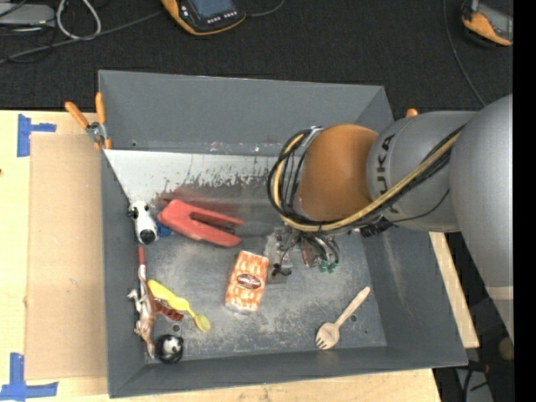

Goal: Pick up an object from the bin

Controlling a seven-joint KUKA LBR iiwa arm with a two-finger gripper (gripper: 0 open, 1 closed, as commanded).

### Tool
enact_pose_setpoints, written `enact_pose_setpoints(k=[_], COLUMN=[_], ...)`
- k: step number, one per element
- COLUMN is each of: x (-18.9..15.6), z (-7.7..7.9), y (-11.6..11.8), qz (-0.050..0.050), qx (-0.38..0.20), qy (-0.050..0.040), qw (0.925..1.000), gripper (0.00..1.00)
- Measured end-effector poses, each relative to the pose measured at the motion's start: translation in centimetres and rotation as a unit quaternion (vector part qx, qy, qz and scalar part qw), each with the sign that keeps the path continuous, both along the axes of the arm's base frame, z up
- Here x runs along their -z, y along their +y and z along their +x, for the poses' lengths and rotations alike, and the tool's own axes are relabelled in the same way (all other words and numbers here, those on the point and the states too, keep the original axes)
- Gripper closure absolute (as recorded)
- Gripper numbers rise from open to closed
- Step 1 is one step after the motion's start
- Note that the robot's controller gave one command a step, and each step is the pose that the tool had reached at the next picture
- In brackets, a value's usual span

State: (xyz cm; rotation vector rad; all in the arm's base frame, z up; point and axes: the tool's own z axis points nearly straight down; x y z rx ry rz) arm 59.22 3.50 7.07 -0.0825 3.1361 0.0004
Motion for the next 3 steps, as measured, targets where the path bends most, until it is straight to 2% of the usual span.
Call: enact_pose_setpoints(k=[1,2,3], x=[0.1,0.1,0.1], z=[-2.1,-2.1,-2.4], y=[2.2,2.2,4.8], qz=[-0.001,-0.001,-0.002], qx=[0.022,0.022,-0.063], qy=[0.0015,0.0015,0.0014], qw=[0.9998,0.9998,0.9980], gripper=[0.00,0.00,0.00])
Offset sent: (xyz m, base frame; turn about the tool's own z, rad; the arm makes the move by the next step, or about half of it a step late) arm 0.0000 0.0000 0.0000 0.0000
